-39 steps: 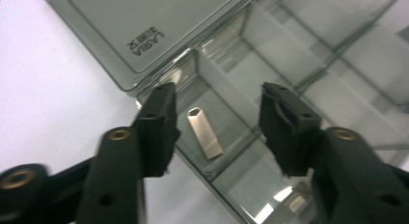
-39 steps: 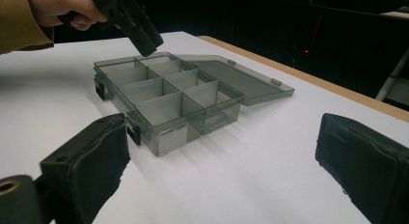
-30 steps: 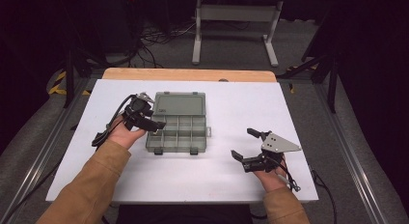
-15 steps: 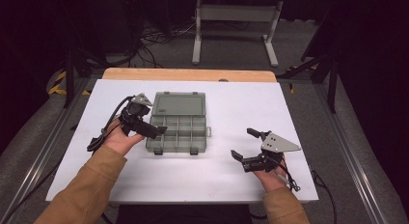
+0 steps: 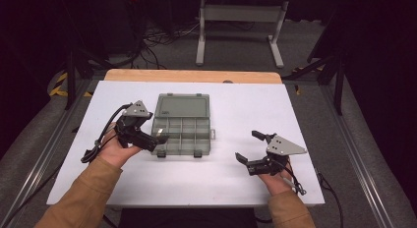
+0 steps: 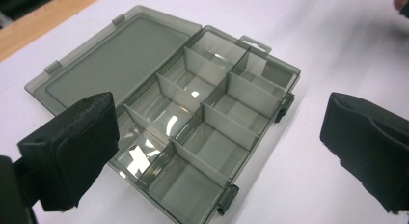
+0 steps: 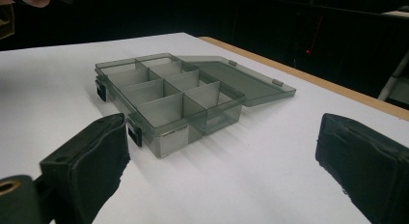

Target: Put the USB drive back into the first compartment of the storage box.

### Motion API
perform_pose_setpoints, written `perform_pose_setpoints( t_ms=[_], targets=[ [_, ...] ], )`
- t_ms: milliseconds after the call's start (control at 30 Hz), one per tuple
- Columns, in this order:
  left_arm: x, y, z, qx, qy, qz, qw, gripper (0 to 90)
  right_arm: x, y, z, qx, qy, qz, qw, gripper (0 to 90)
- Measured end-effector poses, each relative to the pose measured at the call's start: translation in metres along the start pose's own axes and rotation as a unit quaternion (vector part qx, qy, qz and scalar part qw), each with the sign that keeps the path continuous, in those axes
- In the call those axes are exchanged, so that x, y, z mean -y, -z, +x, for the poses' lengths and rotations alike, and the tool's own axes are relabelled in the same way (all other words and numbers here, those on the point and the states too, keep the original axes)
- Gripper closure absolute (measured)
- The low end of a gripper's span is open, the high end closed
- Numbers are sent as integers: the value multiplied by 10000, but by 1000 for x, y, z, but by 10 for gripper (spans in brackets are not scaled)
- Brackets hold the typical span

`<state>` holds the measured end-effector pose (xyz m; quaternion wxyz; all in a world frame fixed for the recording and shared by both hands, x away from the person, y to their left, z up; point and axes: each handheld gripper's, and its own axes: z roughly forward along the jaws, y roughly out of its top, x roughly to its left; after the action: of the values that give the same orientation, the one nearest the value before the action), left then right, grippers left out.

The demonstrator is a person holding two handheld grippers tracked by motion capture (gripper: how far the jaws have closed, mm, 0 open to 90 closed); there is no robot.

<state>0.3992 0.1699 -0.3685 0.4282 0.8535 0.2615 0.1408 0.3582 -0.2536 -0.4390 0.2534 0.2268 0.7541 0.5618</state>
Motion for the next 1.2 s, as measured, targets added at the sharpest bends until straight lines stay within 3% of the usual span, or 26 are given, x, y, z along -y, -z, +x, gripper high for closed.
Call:
perform_pose_setpoints(
  t_ms=[333, 700, 867, 967, 1200],
  targets=[
    [17, 19, -5, 66, -100, -559, 9984, 17, 0, 0, 1, -8, 21, 8, 10000, 52],
    [50, 31, -7, -31, -115, -1140, 9934, 21, 0, 1, 1, -13, 31, 4, 10000, 52],
    [68, 33, -8, -100, -84, -1409, 9899, 21, 0, 1, 1, -23, 29, 5, 10000, 52],
    [80, 35, -7, -137, 8, -1672, 9858, 20, 0, 0, 2, -32, 30, 8, 10000, 53],
    [104, 37, -3, -244, 140, -1949, 9804, 21, 0, 1, 2, -39, 36, 7, 10000, 52]
  ],
)
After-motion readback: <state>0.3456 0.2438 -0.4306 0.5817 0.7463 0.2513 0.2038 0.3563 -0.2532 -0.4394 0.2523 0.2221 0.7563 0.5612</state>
